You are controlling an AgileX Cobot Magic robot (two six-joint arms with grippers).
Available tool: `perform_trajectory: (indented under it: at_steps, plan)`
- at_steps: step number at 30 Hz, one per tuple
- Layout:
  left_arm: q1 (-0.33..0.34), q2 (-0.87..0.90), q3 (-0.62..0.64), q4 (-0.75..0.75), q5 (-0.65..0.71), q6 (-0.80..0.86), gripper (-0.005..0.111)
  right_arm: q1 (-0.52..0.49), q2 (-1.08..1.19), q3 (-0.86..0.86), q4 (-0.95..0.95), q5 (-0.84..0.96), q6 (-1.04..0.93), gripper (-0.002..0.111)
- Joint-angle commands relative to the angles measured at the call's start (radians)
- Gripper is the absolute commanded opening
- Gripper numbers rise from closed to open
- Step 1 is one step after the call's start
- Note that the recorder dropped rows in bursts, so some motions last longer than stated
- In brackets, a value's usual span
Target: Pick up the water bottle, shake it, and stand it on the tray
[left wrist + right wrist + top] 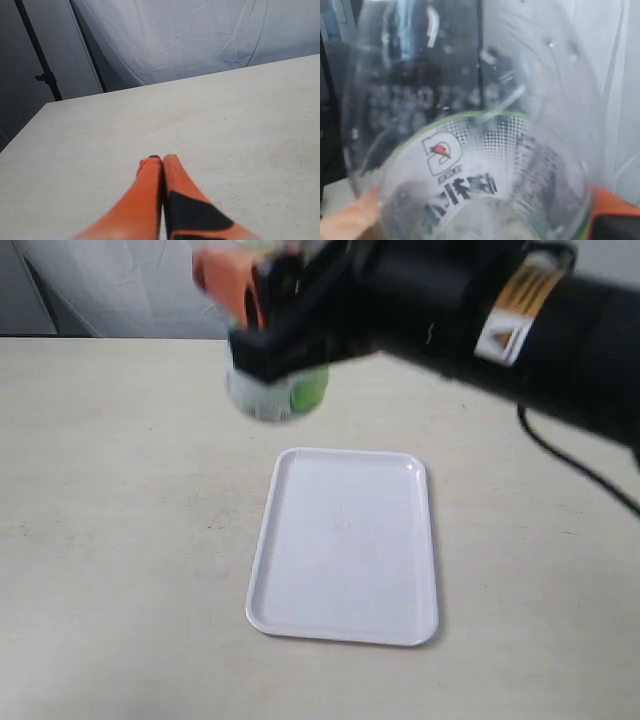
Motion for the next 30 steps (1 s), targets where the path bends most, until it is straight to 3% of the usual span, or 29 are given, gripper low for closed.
perform_trajectory:
  at_steps: [1, 8, 15, 20, 23, 30]
  plan:
    - [0.000, -0.005, 0.004, -0.004, -0.004, -0.003, 0.000, -0.001, 0.009, -0.013, 0.074, 0.199, -0.161, -0.001]
    - [0.000, -0.005, 0.004, -0.004, -0.004, -0.003, 0.000, -0.001, 0.217, 0.133, 0.117, 0.095, -0.161, -0.001]
    - [0.000, -0.005, 0.004, -0.004, -0.004, -0.003, 0.000, -0.001, 0.099, 0.049, 0.113, -0.065, -0.183, -0.001]
    - [0.000, -0.005, 0.004, -0.004, -0.004, -0.003, 0.000, -0.001, 0.133, 0.085, 0.287, 0.093, -0.327, -0.001]
    - [0.000, -0.005, 0.004, -0.004, -0.004, -0.003, 0.000, -0.001, 0.233, 0.158, 0.355, 0.093, -0.338, -0.001]
    - [0.000, -0.005, 0.004, -0.004, -0.004, -0.003, 0.000, 0.097, 0.229, 0.179, 0.277, 0.009, -0.293, -0.001]
